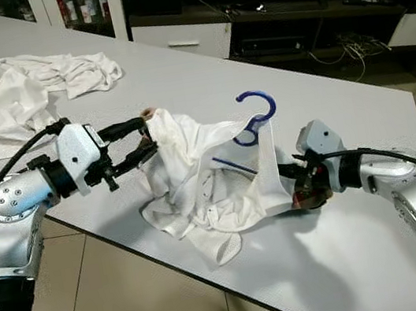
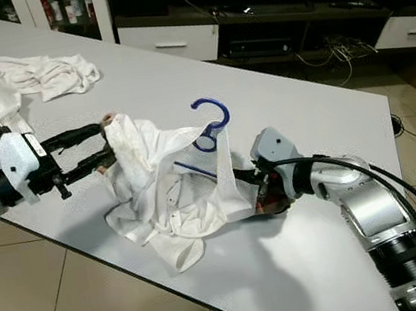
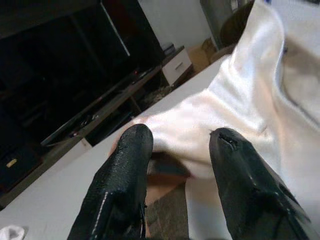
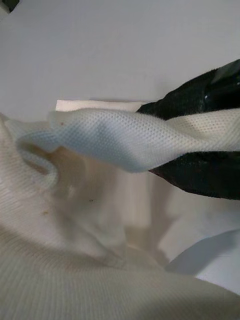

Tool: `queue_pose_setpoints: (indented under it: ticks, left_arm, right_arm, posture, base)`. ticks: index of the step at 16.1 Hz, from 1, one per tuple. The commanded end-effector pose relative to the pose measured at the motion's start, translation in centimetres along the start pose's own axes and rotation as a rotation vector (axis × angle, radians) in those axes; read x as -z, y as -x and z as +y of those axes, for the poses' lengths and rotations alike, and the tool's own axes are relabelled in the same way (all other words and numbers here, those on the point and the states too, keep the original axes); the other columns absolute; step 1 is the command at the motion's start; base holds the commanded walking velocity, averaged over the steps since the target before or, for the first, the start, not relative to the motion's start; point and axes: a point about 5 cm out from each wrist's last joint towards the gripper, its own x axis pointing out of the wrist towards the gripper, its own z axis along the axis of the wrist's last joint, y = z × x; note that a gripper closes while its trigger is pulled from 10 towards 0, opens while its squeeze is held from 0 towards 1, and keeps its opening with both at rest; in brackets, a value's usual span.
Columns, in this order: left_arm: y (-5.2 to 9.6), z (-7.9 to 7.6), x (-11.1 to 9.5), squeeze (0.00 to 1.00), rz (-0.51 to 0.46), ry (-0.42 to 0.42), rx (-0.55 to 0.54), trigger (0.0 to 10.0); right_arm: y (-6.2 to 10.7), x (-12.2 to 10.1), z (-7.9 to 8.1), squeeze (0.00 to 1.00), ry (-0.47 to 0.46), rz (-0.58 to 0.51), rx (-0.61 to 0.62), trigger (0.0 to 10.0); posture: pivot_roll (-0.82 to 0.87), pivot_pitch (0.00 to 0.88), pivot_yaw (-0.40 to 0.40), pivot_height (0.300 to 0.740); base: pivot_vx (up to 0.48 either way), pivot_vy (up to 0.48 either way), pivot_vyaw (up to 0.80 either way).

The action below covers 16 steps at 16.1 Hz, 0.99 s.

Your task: Hang hanger

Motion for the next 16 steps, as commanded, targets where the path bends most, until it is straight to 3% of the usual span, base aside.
queue_pose_setpoints:
  ticks: [1,2,3,4,6,7,8,9,10,12,14,16]
  left_arm:
    - [-0.3,0.3,-0.8,0.0,-0.033,-0.006,-0.002,10.0]
    - [-0.1,1.0,-1.7,0.0,-0.113,0.078,-0.06,10.0]
    - [0.5,2.8,-3.3,0.0,-0.298,0.242,-0.222,10.0]
    - [0.9,3.5,-3.7,0.0,-0.38,0.31,-0.313,10.0]
    - [1.5,4.4,-2.7,0.0,-0.456,0.459,-0.529,10.0]
    - [1.6,4.1,-1.7,0.0,-0.44,0.504,-0.584,10.0]
    - [1.5,3.5,-0.6,0.0,-0.397,0.551,-0.634,10.0]
    - [1.5,3.1,0.1,0.0,-0.357,0.565,-0.662,10.0]
    - [1.5,2.4,0.9,0.0,-0.304,0.608,-0.705,10.0]
    - [1.3,1.1,2.1,0.0,-0.25,0.693,-0.778,10.0]
    - [0.4,-1.3,2.8,0.0,-0.221,0.781,-0.812,10.0]
    - [-0.5,-3.4,3.0,0.0,-0.196,0.815,-0.826,10.0]
  right_arm:
    - [0.4,-0.7,-0.8,0.0,-0.004,-0.019,0.043,0.0]
    - [0.3,-0.9,-1.1,0.0,-0.023,-0.039,0.078,0.0]
    - [0.2,-1.7,-1.6,0.0,-0.071,-0.098,0.138,0.0]
    - [0.2,-2.3,-1.8,0.0,-0.094,-0.13,0.17,0.0]
    - [-0.2,-2.9,-2.5,0.0,-0.187,-0.19,0.28,0.0]
    - [-0.4,-2.9,-2.7,0.0,-0.225,-0.207,0.326,0.0]
    - [-0.7,-2.5,-2.7,0.0,-0.248,-0.194,0.346,1.1]
    - [-0.8,-2.3,-2.6,0.0,-0.248,-0.178,0.354,8.9]
    - [-1.0,-1.9,-2.5,0.0,-0.261,-0.157,0.368,10.0]
    - [-1.4,-1.7,-2.4,0.0,-0.296,-0.149,0.382,10.0]
    - [-1.5,-1.8,-2.3,0.0,-0.314,-0.16,0.394,10.0]
    - [-1.7,-2.1,-2.2,0.0,-0.284,-0.161,0.389,10.0]
  posture:
    - [0.05,0.038,-0.103,0.74]
    - [0.05,0.038,-0.103,0.74]
    - [0.05,0.039,-0.102,0.74]
    - [0.05,0.039,-0.102,0.74]
    - [0.06,0.041,-0.105,0.74]
    - [0.06,0.042,-0.107,0.74]
    - [0.06,0.044,-0.11,0.74]
    - [0.06,0.045,-0.111,0.74]
    - [0.06,0.046,-0.114,0.74]
    - [0.07,0.045,-0.115,0.74]
    - [0.07,0.044,-0.114,0.74]
    - [0.08,0.043,-0.115,0.74]
  base:
    - [0.0,0.0,0.0]
    - [0.0,0.0,0.0]
    - [0.0,0.0,0.0]
    - [0.0,0.0,0.0]
    - [0.0,0.0,0.0]
    - [0.0,0.0,0.0]
    - [0.0,0.0,0.0]
    - [0.0,0.0,0.0]
    - [0.0,0.0,0.0]
    - [0.0,0.0,0.0]
    - [0.0,0.0,0.0]
    - [0.0,0.0,0.4]
